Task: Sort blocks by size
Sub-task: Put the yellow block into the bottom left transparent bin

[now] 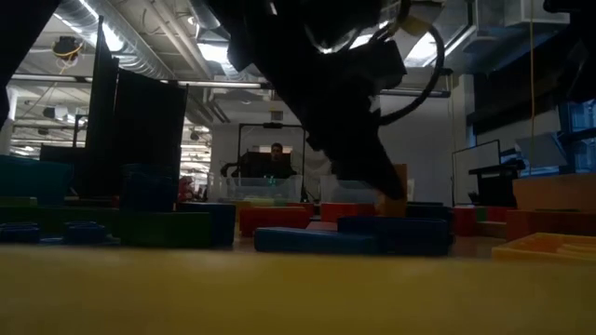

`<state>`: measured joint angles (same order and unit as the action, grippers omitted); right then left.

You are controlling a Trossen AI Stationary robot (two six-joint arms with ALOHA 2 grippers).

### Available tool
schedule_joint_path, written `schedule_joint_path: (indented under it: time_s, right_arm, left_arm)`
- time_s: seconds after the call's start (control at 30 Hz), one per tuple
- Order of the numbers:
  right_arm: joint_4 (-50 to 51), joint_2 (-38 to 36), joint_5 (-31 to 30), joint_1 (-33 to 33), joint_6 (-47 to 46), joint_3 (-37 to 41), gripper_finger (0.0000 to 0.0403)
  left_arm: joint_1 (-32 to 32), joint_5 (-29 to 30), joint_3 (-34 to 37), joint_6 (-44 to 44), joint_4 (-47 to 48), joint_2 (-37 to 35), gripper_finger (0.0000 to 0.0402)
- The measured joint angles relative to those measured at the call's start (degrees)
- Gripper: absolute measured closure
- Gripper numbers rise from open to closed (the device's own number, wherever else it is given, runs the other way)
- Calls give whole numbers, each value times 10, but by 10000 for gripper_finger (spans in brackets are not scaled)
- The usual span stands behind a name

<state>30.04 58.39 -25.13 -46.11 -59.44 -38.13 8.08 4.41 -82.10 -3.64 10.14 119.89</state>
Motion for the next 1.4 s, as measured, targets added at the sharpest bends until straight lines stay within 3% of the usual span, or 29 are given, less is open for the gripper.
schedule_joint_path:
  time_s: [0.23, 0.47, 0.6, 0.83, 1.1, 1.4]
  right_arm:
    - [2, 0, -22, 0, 0, 0, 221]
    - [-1, 0, -135, 0, 40, 0, 221]
    - [-2, 0, -194, 10, 45, 0, 221]
    - [0, 11, -197, 64, 47, 0, 221]
    - [-2, 50, -181, 125, 75, 0, 221]
    - [-7, 83, -173, 180, 74, 0, 221]
  left_arm:
    - [0, 0, -18, -26, 32, -52, 278]
    - [9, -10, -23, 12, 232, -175, 278]
    - [40, -56, -23, 126, 392, -236, 278]
    - [165, -79, -23, 385, 589, -269, 275]
    - [320, -87, 35, 618, 614, -266, 266]
    - [422, -100, 89, 845, 611, -266, 252]
